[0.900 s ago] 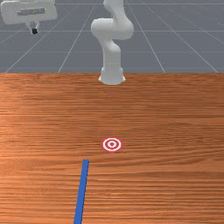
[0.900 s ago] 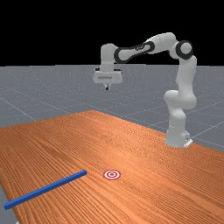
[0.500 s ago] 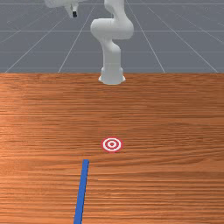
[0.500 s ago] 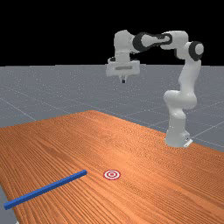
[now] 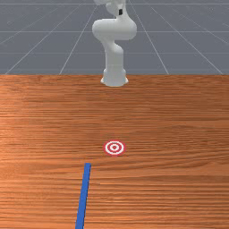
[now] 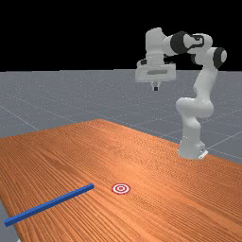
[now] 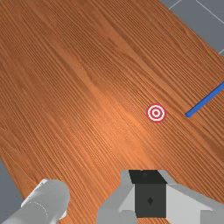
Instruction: Pull the pivot to the target area
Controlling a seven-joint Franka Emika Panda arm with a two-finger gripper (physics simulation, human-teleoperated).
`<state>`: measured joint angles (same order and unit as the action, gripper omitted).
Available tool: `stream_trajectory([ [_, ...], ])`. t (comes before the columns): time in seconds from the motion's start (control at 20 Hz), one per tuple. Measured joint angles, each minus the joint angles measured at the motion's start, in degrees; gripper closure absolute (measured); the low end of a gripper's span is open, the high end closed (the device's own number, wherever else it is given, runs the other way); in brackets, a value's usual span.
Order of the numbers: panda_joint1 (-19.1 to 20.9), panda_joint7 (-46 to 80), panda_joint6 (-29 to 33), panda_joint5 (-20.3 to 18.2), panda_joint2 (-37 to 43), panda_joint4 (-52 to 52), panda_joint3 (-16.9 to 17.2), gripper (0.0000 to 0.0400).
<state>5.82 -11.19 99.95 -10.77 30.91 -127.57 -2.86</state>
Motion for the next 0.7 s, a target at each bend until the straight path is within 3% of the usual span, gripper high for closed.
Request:
stream_trajectory([
  [0.05,-0.3,-1.7,-0.6,-2.1,-0.3,0.0,1.7,0.0400],
  [0.15,0.0,-2.6,-0.3,-2.6,-1.8,1.4,2.5,0.0400],
  [0.2,0.2,-2.5,1.2,-1.7,-1.7,0.2,2.0,0.0400],
  [0.25,1.0,0.1,-2.1,2.5,-4.6,2.3,0.0,0.0400],
  [0.45,0.9,-1.0,7.4,1.9,-3.8,-6.3,-0.2,0.0400],
  [0.5,0.4,-2.7,10.1,-0.2,-3.0,-8.6,0.7,0.0400],
  [0.55,0.9,-0.9,6.7,2.0,-6.1,-6.2,-0.3,0.0400],
  [0.7,0.9,-1.2,11.3,2.0,-9.5,-9.7,-0.7,0.0400],
])
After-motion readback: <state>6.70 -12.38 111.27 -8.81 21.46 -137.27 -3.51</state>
